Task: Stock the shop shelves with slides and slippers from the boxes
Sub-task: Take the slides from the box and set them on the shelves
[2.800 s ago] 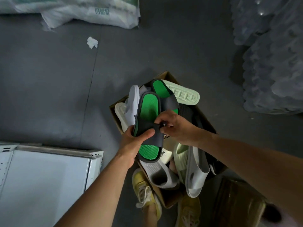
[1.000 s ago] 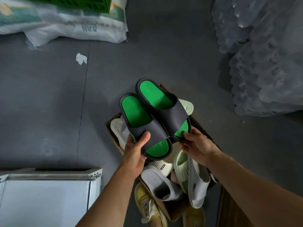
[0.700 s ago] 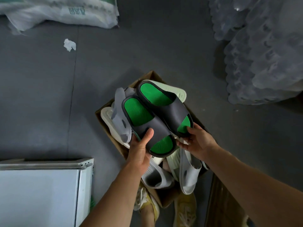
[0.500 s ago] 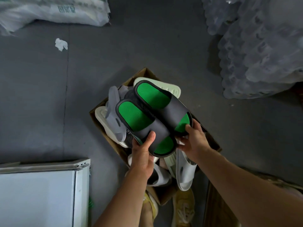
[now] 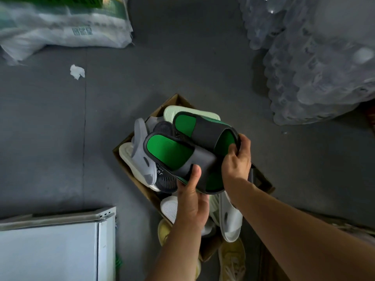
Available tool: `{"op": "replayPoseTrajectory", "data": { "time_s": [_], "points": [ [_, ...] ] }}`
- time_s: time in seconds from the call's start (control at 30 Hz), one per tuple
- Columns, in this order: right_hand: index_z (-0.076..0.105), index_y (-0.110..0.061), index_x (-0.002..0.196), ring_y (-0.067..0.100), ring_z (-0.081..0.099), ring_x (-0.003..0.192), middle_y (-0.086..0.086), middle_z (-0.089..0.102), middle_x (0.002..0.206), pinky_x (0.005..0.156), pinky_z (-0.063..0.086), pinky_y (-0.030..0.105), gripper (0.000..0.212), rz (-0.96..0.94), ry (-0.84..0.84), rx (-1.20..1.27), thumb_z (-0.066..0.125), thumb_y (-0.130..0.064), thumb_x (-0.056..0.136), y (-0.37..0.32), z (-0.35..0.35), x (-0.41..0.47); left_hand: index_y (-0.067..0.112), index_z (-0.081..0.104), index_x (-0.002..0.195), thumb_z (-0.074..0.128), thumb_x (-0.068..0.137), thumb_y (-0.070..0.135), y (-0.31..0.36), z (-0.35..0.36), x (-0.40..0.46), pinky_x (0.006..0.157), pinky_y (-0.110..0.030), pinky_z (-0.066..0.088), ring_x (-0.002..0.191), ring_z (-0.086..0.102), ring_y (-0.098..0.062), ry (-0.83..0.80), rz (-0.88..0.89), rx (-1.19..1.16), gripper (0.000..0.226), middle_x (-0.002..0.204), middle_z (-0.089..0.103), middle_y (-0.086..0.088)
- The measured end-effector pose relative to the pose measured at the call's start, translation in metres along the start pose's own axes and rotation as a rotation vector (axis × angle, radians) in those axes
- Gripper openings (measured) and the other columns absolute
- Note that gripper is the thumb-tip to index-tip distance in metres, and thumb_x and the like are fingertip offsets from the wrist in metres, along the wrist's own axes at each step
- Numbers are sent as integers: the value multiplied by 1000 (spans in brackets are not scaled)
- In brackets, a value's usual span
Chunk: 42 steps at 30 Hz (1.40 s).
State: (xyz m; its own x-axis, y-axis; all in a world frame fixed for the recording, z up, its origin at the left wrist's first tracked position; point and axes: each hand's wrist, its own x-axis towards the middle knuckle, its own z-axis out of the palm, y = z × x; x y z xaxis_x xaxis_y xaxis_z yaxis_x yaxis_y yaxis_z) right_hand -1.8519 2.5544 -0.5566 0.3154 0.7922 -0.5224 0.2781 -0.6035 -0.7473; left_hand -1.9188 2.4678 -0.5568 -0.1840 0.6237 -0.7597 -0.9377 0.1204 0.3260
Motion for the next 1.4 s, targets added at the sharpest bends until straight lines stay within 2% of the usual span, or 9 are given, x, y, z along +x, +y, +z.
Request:
{"op": "replayPoseTrajectory", "data": {
  "time_s": [0.23, 0.33, 0.5, 0.67, 0.9, 1.0, 1.07, 1.2, 1.4],
  "points": [
    [46, -21, 129, 34, 54, 109, 13, 61, 119, 87, 39, 36, 31, -110, -7, -212, 38, -28, 100, -19, -16, 15, 24, 46, 139, 99, 34, 41, 10, 18, -20, 102, -44, 46, 118, 62, -19, 56, -8, 234, 118, 130, 65, -1],
    [47, -22, 127, 35, 54, 105, 13, 61, 116, 84, 40, 38, 29, -163, -51, -279, 37, -28, 100, -29, -21, 20, 30, 32, 143, 94, 40, 47, 21, 20, -26, 93, -23, 50, 118, 57, -10, 309, 265, 539, 122, 142, 50, -1],
    [47, -21, 127, 36, 54, 106, 14, 61, 116, 85, 42, 38, 30, -222, -109, -356, 37, -28, 100, -41, -26, 28, 27, 21, 149, 62, 74, 69, 48, 32, -38, 115, -45, 32, 143, 24, -18, 389, 805, 1263, 95, 154, 20, 9],
    [52, -20, 123, 35, 56, 105, 14, 62, 113, 84, 43, 36, 29, -332, -190, -427, 40, -27, 98, -55, -41, 35, 16, 53, 133, 50, 93, 53, 85, 65, -11, 116, -48, 24, 128, 45, -24, 219, 484, 1677, 55, 135, 58, -3],
    [54, -22, 123, 33, 56, 109, 10, 63, 115, 88, 44, 37, 28, -517, -319, -576, 45, -27, 97, -100, -64, 29, 21, 59, 130, 83, 66, 53, 115, 93, -8, 104, -40, 45, 120, 58, -20, 10, -218, 1023, 75, 129, 64, -1],
    [58, -20, 121, 29, 57, 109, 8, 65, 114, 87, 43, 33, 28, -581, -362, -573, 47, -27, 97, -126, -77, 19, 16, 63, 121, 78, 78, 22, 120, 103, -28, 99, -40, 50, 112, 63, -23, -54, -235, 926, 46, 117, 70, -6],
    [60, -18, 119, 27, 58, 110, 7, 66, 114, 91, 44, 34, 27, -643, -398, -568, 49, -27, 97, -144, -83, 12, 11, 64, 120, 80, 72, 21, 123, 111, -45, 101, -42, 49, 111, 64, -26, -102, -210, 885, 51, 115, 72, -7],
    [54, -22, 130, 25, 54, 121, 2, 62, 126, 100, 42, 36, 42, -666, -444, -608, 50, -44, 94, -193, -98, -8, 13, 71, 97, 70, 86, 13, 129, 137, -95, 92, -36, 52, 100, 70, -24, -150, -15, 835, 11, 100, 76, -5],
    [30, -23, 145, 36, 51, 123, 13, 55, 135, 96, 40, 39, 58, -785, -440, -754, 43, -52, 96, -275, -119, -46, 20, 59, 110, 71, 62, 0, 142, 175, -162, 97, -37, 50, 112, 62, -24, -450, 268, 982, 54, 116, 67, -9]
  ]
}}
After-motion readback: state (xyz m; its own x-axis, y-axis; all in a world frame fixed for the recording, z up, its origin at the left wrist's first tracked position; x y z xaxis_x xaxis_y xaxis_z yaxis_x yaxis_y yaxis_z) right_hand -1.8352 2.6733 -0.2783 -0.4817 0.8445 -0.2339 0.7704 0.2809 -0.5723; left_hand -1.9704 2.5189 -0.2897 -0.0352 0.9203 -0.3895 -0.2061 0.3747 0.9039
